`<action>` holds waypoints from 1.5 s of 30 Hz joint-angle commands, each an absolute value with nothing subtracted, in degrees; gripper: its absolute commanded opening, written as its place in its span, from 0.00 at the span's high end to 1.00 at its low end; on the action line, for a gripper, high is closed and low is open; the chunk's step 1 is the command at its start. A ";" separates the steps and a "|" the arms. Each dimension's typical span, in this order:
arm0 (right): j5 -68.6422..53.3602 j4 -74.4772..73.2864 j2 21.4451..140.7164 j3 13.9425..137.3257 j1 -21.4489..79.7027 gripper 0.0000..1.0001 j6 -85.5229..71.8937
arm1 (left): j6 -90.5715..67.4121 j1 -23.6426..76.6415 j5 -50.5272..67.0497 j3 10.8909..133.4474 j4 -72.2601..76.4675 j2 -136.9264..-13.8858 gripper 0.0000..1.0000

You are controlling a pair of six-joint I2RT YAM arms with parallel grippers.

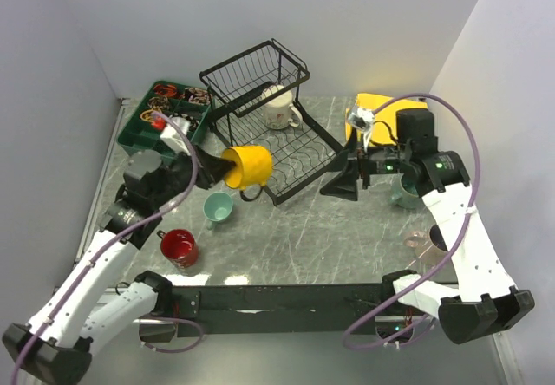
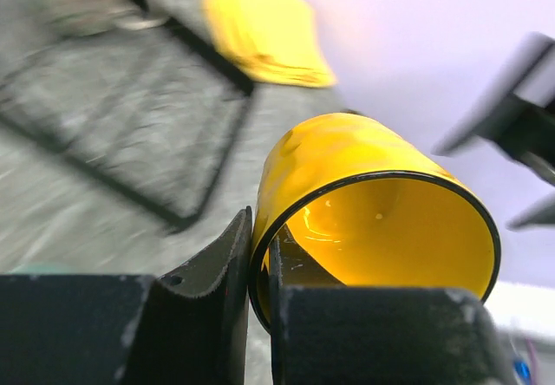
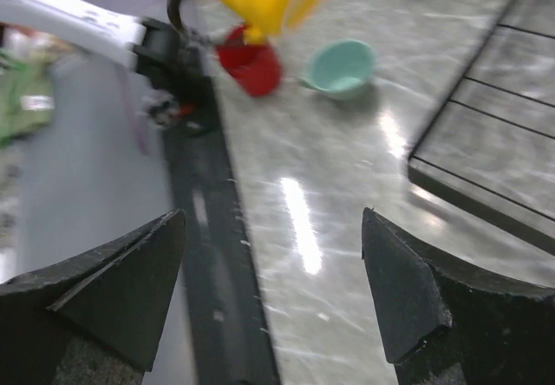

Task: Load the cups into the dish rack

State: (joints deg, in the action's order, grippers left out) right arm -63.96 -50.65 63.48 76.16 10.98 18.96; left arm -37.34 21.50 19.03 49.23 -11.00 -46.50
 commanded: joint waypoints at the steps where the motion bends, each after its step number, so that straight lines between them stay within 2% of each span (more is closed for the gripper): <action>1: -69.06 -38.08 63.98 76.99 15.46 0.11 2.58 | -38.67 30.49 15.67 50.89 6.75 -46.23 0.99; 3: -72.32 -29.24 63.99 74.72 16.34 0.11 -7.53 | -41.20 32.42 13.98 50.28 13.42 -47.37 0.99; 4: -73.12 -25.96 63.55 71.92 16.61 0.00 -10.69 | -42.53 32.95 13.37 49.93 16.14 -47.72 0.99; 9: -74.09 -1.10 60.56 63.55 17.75 0.00 -31.53 | -49.12 38.22 4.15 48.07 31.87 -52.46 0.99; 17: -69.79 18.26 63.45 61.35 18.90 0.00 -58.31 | -50.10 44.20 -5.09 49.30 43.67 -59.32 0.99; 24: -68.73 30.47 66.79 60.65 18.90 0.01 -71.53 | -49.92 48.24 -11.07 50.89 49.39 -64.41 0.99; 27: -68.38 33.92 67.67 59.85 18.98 0.04 -75.40 | -49.49 49.65 -11.86 51.85 50.88 -66.35 0.99; 32: -68.11 36.46 68.03 58.89 18.90 0.19 -78.30 | -48.08 50.71 -11.87 53.35 51.24 -68.46 0.99; 35: -67.85 38.31 67.76 58.10 18.72 0.32 -79.71 | -48.16 50.80 -10.90 53.26 51.41 -69.17 0.99; 36: -67.85 38.49 67.76 57.83 18.63 0.41 -79.98 | -48.16 50.80 -10.72 53.17 51.59 -69.52 0.99; 38: -67.76 39.46 67.85 57.39 18.37 0.49 -80.59 | -48.08 50.80 -10.37 53.09 51.42 -69.78 0.99; 41: -68.03 39.11 68.11 57.13 18.11 0.67 -80.16 | -47.46 50.80 -8.62 53.70 50.54 -70.13 0.99; 42: -68.11 39.11 68.20 57.04 17.93 0.80 -80.07 | -47.37 50.80 -7.48 53.88 50.36 -70.40 0.99; 45: -68.47 37.97 68.20 57.13 17.49 1.00 -78.32 | -47.20 50.80 -6.16 54.14 49.75 -70.66 0.99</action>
State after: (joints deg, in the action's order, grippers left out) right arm -68.84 34.57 68.40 56.73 18.06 -81.36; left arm -46.39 49.95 -11.14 50.43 45.32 -70.70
